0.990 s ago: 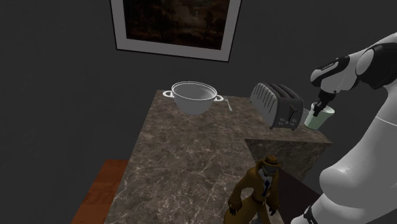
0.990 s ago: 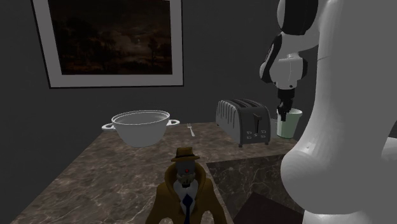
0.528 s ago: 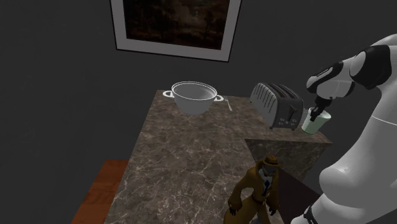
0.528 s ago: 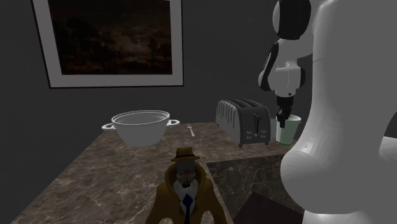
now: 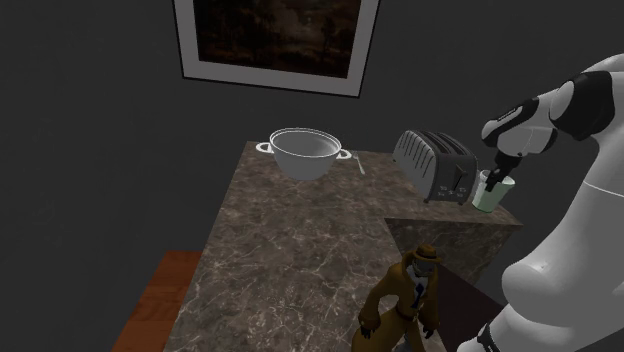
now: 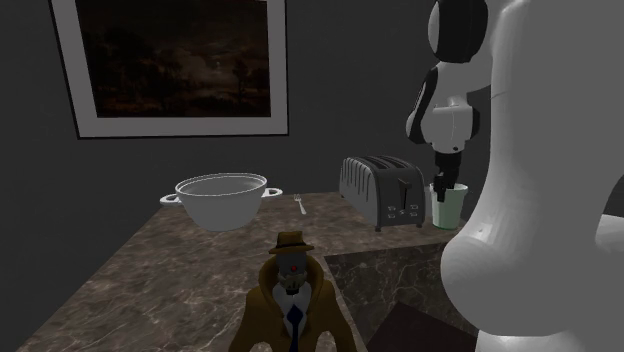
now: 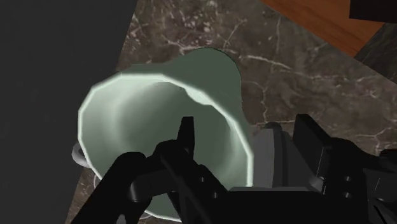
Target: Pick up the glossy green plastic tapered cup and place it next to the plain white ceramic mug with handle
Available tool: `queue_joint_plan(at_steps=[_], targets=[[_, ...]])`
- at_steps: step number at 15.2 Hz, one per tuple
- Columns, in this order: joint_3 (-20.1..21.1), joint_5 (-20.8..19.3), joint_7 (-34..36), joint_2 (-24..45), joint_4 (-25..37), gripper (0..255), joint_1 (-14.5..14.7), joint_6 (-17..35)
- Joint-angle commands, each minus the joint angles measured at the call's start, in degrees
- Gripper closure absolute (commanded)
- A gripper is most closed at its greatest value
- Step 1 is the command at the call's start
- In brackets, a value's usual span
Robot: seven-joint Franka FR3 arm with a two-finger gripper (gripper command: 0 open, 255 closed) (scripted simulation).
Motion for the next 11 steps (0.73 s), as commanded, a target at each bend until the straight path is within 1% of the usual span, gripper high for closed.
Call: queue_joint_plan(at_steps=[1,4,8,11], targets=[[0.0,0.0,0.0,-0.01,0.01,0,0.0,0.0],[0.0,0.0,0.0,0.0,0.01,0,0.0,0.0],[-0.55,-3.6,2.44,-5.11,1.85,0,1.43,-6.27],[-0.52,-3.61,2.45,-5.12,1.84,0,1.41,-6.27]])
